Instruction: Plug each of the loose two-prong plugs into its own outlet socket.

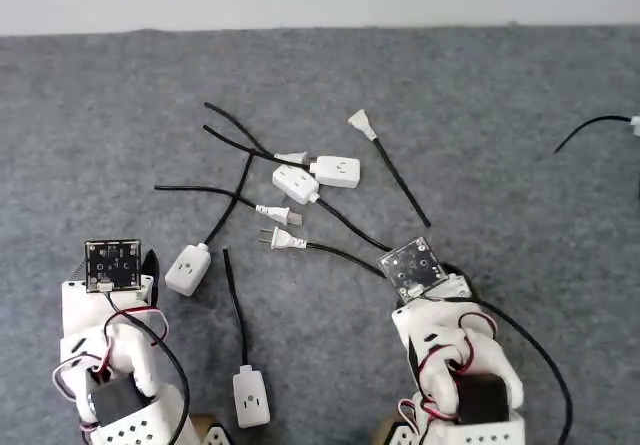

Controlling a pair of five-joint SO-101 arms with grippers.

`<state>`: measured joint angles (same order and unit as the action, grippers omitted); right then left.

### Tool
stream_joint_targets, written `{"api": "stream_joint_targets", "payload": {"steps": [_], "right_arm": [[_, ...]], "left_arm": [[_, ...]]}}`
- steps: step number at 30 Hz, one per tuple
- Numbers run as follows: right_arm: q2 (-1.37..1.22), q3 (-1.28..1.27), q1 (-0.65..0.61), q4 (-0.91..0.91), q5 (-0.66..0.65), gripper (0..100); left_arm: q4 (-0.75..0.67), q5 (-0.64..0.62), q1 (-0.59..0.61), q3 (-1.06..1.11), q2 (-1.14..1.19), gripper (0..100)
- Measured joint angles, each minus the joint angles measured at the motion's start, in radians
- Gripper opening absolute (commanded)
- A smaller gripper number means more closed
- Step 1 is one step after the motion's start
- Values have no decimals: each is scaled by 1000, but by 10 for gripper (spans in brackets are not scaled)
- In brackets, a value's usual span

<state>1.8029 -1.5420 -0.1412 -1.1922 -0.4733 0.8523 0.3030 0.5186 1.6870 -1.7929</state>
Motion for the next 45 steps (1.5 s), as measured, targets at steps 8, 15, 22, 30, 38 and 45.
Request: {"api": "stream_joint_targets", "payload": {"steps": [8, 15, 22, 30, 38, 45], "right_arm": [[5, -124, 12, 94, 0, 164], [3, -124, 8, -55, -3, 162], [3, -124, 17, -121, -3, 163], [3, -124, 17, -121, -3, 162], [3, -124, 17, -121, -3, 162], [3, -126, 15, -121, -2, 162]], "left_arm": [[0, 2, 0, 0, 0, 281], [29, 2, 0, -12, 2, 281], [41, -32, -72, -74, 2, 282], [-23, -38, -181, -201, 21, 282], [-184, -94, -186, -514, 548, 282], [-206, -153, -219, -822, 1191, 281]]}}
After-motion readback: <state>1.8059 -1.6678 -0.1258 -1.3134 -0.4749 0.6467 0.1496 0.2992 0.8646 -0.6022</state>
